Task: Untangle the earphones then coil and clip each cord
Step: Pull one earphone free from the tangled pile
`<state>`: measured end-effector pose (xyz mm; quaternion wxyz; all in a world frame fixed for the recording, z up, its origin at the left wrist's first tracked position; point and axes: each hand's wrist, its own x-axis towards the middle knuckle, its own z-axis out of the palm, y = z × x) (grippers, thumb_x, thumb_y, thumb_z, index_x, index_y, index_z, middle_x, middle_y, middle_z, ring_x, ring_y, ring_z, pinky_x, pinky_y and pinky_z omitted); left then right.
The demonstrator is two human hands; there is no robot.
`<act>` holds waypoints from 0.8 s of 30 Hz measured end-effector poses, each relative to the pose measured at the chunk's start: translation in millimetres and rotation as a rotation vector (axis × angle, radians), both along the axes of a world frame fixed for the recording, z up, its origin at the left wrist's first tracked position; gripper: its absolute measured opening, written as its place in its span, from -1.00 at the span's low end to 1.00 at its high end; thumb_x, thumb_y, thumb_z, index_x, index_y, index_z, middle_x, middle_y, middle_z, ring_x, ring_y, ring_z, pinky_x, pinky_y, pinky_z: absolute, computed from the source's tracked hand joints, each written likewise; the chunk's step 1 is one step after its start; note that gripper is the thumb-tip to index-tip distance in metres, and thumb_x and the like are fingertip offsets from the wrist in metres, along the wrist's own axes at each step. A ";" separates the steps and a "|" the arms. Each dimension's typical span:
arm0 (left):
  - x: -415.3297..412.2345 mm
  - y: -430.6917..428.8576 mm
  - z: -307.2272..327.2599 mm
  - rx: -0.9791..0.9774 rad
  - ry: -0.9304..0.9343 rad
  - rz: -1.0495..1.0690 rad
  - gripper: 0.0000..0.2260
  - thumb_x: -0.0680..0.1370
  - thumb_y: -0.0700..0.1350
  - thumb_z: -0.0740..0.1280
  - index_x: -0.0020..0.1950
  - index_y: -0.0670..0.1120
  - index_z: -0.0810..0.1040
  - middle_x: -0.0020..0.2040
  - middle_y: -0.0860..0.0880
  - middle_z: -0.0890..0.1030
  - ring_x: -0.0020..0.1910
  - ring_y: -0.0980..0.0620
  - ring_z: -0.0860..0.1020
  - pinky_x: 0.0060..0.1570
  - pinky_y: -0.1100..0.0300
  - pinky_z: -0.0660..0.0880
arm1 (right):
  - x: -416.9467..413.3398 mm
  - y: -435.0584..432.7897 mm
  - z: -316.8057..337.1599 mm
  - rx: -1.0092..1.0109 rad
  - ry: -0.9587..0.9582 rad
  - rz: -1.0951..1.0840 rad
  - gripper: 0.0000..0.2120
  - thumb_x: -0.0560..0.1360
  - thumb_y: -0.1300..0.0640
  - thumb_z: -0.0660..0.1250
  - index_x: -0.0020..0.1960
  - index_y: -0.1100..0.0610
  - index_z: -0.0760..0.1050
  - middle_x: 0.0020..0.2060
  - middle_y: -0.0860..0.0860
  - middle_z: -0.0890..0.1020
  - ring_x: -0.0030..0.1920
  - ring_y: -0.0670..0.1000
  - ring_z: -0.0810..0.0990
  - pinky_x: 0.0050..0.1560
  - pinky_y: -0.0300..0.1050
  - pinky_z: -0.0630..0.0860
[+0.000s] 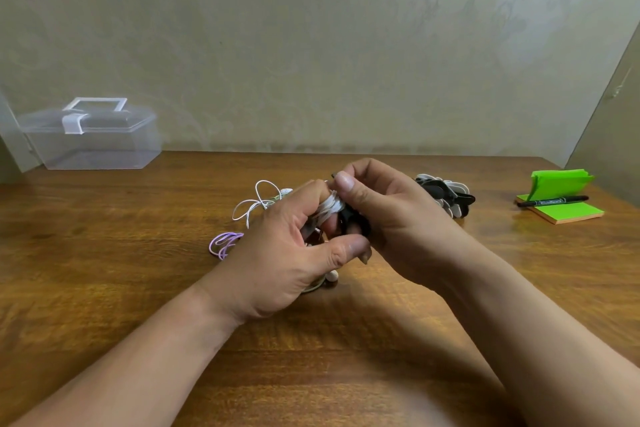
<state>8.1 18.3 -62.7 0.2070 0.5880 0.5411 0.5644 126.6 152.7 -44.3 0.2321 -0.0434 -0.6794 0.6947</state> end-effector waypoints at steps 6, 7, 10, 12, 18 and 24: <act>-15.1 -7.5 4.9 -0.098 0.037 -0.085 -0.81 0.55 -0.24 0.48 -0.04 -0.24 0.47 -0.16 -0.21 0.57 -0.14 -0.06 0.63 -0.10 -0.15 0.59 | 16.2 15.1 7.9 0.235 -0.162 0.219 -0.50 0.56 0.21 0.42 0.48 0.10 0.46 0.24 0.12 0.65 0.08 0.14 0.71 -0.07 -0.03 0.66; -16.7 -7.9 4.5 -0.112 0.046 -0.082 -0.80 0.54 -0.21 0.48 -0.05 -0.24 0.47 -0.12 -0.28 0.55 -0.13 -0.15 0.62 -0.04 -0.26 0.58 | 16.1 16.0 8.3 0.249 -0.176 0.198 -0.49 0.54 0.21 0.44 0.47 0.10 0.47 0.26 0.13 0.65 0.14 0.18 0.70 -0.02 0.01 0.67; -21.1 -9.0 4.2 -0.143 0.088 -0.065 -0.81 0.53 -0.14 0.47 -0.08 -0.17 0.48 -0.12 -0.31 0.51 -0.13 -0.12 0.55 -0.06 -0.20 0.53 | 13.0 15.6 5.7 0.311 -0.193 0.130 -0.51 0.53 0.20 0.47 0.45 0.08 0.51 0.22 0.12 0.69 0.20 0.19 0.70 0.11 0.15 0.67; -21.6 -8.9 4.1 -0.154 0.113 -0.066 -0.82 0.54 -0.14 0.46 -0.08 -0.17 0.48 -0.11 -0.32 0.51 -0.12 -0.07 0.52 -0.06 -0.13 0.51 | 11.2 15.1 3.6 0.321 -0.197 0.112 -0.53 0.55 0.24 0.47 0.44 0.07 0.53 0.21 0.12 0.69 0.19 0.18 0.71 0.13 0.15 0.67; -27.4 -11.1 8.7 -0.174 0.135 -0.077 -0.84 0.56 -0.12 0.48 -0.06 -0.13 0.53 -0.07 -0.19 0.55 -0.09 0.08 0.52 -0.01 0.13 0.47 | 7.8 7.2 4.4 0.257 -0.154 0.099 -0.63 0.58 0.32 0.43 0.36 0.13 0.57 0.15 0.32 0.66 0.09 0.32 0.71 -0.04 0.01 0.69; -24.4 -13.6 8.1 -0.170 0.167 -0.009 -0.87 0.60 -0.25 0.43 -0.01 -0.04 0.57 -0.15 0.08 0.60 -0.16 0.17 0.54 -0.13 0.28 0.49 | 4.4 3.5 1.6 0.280 -0.100 0.000 -0.70 0.56 0.35 0.44 0.28 0.22 0.57 0.07 0.32 0.66 -0.05 0.24 0.72 -0.08 0.06 0.71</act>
